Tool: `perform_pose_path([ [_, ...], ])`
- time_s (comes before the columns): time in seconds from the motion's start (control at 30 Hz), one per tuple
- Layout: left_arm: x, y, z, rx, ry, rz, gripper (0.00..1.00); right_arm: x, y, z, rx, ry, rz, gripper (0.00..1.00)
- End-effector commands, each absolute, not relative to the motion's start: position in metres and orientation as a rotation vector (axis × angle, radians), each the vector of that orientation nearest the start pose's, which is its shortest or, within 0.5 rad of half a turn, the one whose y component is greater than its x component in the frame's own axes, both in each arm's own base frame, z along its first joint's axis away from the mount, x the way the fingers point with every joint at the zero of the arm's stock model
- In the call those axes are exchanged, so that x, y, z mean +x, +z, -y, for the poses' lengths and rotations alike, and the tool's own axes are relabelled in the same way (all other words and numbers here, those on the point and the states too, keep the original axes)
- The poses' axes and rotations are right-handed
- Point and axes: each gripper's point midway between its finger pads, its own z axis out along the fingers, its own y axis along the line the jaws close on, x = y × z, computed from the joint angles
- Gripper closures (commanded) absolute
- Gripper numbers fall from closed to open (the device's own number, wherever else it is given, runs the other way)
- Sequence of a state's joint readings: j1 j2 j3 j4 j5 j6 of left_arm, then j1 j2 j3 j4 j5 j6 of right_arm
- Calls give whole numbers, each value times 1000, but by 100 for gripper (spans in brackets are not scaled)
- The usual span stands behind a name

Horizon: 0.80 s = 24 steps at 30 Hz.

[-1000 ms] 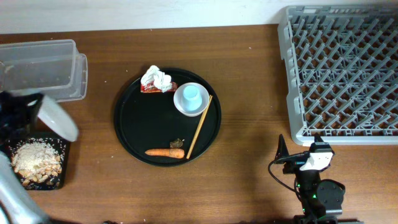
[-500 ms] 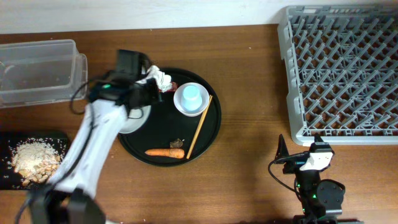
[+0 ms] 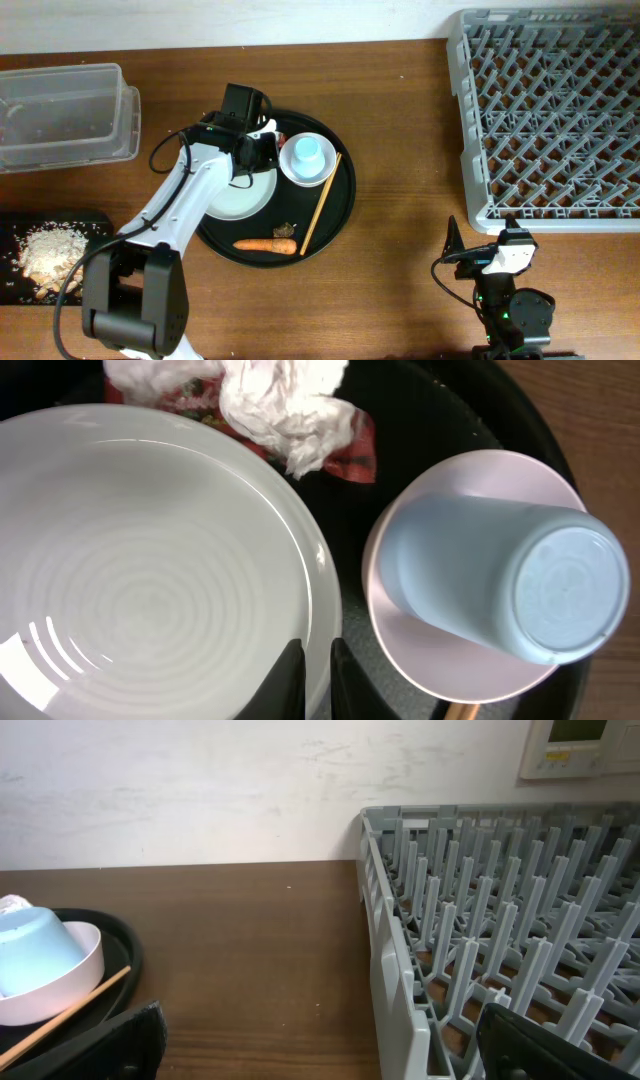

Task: Sort waste into correct bins and load items into the dishwasher rack
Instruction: 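Carry the emptied plate back and set it on the tray, then grasp the orange carrot on the tray with the left gripper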

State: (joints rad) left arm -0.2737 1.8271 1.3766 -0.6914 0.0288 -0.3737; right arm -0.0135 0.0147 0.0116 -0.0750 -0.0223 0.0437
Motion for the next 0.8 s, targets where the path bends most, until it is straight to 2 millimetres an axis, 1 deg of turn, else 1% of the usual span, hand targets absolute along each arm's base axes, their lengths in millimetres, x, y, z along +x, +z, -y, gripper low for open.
perform_pose_path([
  [0.0,414,92,128,-100,-266,-2753,83,246,155,3,38,24,-1651,2],
  [0.07,410,102,127,-100,-267,-2748,76,246,155,3,38,24,-1651,2],
  [0.1,405,117,126,-98,-271,-2736,72,246,155,3,38,24,-1651,2],
  [0.13,393,138,122,-99,-273,-2731,61,246,155,3,37,23,-1651,2],
  [0.17,383,149,120,-131,-279,-2735,33,246,155,3,38,24,-1651,2],
  [0.2,374,155,117,-170,-282,-2746,8,246,155,3,38,24,-1651,1],
  [0.23,360,164,113,-213,-284,-2761,7,246,155,3,38,24,-1651,2],
  [0.27,345,168,109,-262,-277,-2793,1,246,155,3,38,24,-1651,2],
  [0.3,332,167,105,-313,-265,-2835,1,246,155,3,38,24,-1651,2],
  [0.33,319,163,102,-405,-249,-2881,1,246,155,3,38,24,-1651,2],
  [0.37,304,154,99,-536,-229,-2936,1,246,155,3,38,24,-1651,2],
  [0.4,291,144,102,-621,-263,-2985,1,246,155,3,37,23,-1651,1],
  [0.47,276,128,117,-740,-387,-3042,1,246,155,3,38,24,-1651,2],
  [0.53,270,116,122,-845,-431,-3053,1,246,155,3,38,24,-1651,2],
  [0.6,264,102,122,-1054,-420,-3030,1,246,155,3,38,24,-1651,2],
  [0.67,264,90,122,-1179,-420,-2989,1,246,155,3,38,24,-1651,2],
  [0.7,266,86,122,-1228,-428,-2963,5,246,155,3,38,24,-1651,2],
  [0.73,268,83,123,-1246,-438,-2945,11,246,155,3,38,24,-1651,2],
  [0.77,270,78,123,-1272,-448,-2924,38,246,155,3,38,24,-1651,2],
])
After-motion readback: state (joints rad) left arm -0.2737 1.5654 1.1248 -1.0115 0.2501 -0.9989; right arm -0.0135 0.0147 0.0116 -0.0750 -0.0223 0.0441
